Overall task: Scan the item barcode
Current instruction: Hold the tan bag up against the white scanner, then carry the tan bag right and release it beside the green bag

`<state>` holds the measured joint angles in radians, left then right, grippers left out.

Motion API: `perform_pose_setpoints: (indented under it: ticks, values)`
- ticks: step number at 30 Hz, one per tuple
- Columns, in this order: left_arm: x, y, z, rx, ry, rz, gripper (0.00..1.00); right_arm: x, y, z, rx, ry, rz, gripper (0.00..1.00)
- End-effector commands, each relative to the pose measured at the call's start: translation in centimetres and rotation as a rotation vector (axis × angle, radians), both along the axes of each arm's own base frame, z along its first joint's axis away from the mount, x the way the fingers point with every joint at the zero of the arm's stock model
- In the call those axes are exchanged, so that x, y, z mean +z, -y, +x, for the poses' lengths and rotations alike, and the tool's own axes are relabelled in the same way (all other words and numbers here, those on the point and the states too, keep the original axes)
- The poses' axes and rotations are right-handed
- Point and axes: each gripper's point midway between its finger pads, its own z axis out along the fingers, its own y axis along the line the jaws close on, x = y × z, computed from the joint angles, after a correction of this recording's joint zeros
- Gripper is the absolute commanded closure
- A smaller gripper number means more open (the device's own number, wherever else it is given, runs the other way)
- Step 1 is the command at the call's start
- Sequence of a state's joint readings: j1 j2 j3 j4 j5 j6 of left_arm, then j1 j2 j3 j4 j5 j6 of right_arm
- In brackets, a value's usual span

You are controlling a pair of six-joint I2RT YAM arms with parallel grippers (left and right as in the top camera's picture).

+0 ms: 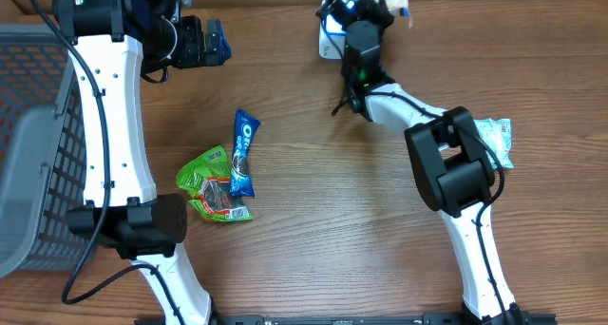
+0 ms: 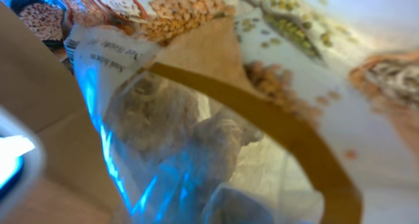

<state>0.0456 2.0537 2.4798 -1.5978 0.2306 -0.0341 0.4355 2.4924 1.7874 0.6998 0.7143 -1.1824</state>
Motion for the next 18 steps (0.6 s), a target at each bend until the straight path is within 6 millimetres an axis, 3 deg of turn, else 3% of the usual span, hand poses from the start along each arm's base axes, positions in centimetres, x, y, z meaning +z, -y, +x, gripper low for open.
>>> perform_pose_setpoints:
  ticks: [1, 6, 11, 14, 18]
  values:
    - [0.1, 0.3, -0.1, 0.007, 0.000, -0.004, 0.00, 5.3, -0.8, -1.4, -0.024, 0.056, 0.039, 0.96]
    - [0.1, 0.3, -0.1, 0.007, 0.000, -0.004, 0.00, 8.0, -2.2, -3.4, -0.025, -0.022, 0.031, 0.96]
    - [0.1, 0.3, -0.1, 0.007, 0.000, -0.004, 0.00, 10.7, -4.4, -7.3, 0.050, -0.180, 0.015, 0.96]
    - [0.1, 0.3, -0.1, 0.007, 0.000, -0.004, 0.00, 10.7, -6.3, -11.3, 0.176, -0.365, -0.011, 0.96]
    - [0.1, 0.3, -0.1, 0.007, 0.000, -0.004, 0.00, 11.5, -7.6, -17.4, 0.343, -0.561, 0.170, 0.96]
